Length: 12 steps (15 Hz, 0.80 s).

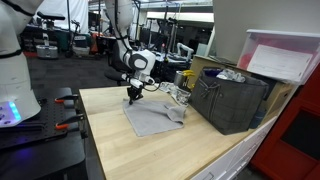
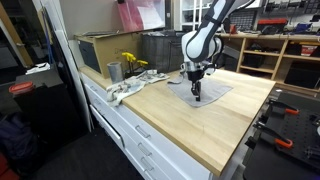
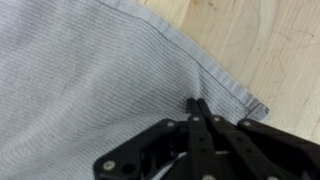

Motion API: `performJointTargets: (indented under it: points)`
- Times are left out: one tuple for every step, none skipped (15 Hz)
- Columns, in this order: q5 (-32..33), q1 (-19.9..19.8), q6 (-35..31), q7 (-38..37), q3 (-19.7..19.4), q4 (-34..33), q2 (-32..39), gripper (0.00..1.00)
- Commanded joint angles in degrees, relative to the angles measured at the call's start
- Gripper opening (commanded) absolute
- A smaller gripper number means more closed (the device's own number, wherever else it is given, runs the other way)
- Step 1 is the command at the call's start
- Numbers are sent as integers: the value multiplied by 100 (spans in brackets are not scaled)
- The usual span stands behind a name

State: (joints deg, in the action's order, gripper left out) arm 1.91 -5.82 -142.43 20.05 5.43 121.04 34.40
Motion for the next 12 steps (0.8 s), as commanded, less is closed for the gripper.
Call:
performJointTargets:
  points:
    - [131, 42, 83, 195, 25, 265, -320, 0]
    - [83, -23, 158, 379, 121, 325, -409, 0]
    - [-65, -135, 241, 618, 281, 375, -479, 0]
    - [-103, -154, 277, 761, 361, 422, -555, 0]
    - [-245, -241, 345, 994, 524, 456, -624, 0]
    - [-333, -283, 400, 1178, 635, 478, -681, 0]
    - [-468, -338, 508, 1409, 778, 497, -757, 0]
    - [-572, -365, 613, 1598, 884, 511, -831, 0]
    - [-635, -344, 731, 1751, 931, 523, -907, 0]
    - [-724, -342, 856, 1932, 977, 524, -968, 0]
    - [-774, -305, 960, 2047, 982, 521, -1029, 0]
    - [-837, -286, 1059, 2203, 997, 526, -1099, 0]
